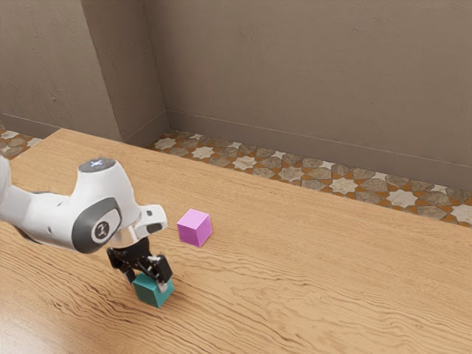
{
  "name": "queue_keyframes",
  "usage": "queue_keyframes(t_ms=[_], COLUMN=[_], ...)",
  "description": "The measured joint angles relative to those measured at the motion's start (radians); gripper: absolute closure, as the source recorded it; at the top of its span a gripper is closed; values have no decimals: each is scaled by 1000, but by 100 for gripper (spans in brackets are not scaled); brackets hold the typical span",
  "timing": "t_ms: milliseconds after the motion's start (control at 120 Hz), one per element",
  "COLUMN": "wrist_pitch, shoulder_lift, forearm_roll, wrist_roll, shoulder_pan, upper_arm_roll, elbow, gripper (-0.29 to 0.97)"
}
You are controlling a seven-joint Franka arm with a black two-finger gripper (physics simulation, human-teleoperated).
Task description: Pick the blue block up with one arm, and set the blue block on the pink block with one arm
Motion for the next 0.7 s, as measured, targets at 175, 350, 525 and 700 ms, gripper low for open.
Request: queue_keyframes(t_ms=[175, 350, 525, 700], wrist_pitch=[29, 46, 53, 56], shoulder_lift=[17, 47, 60, 55], forearm_roll=[3, 3, 2, 6], wrist_roll=[4, 8, 10, -3], shoulder_pan=[-9, -3, 2, 7], upper_arm_roll=[0, 0, 0, -1], elbow=[-2, 6, 9, 10], gripper=[0, 0, 0, 23])
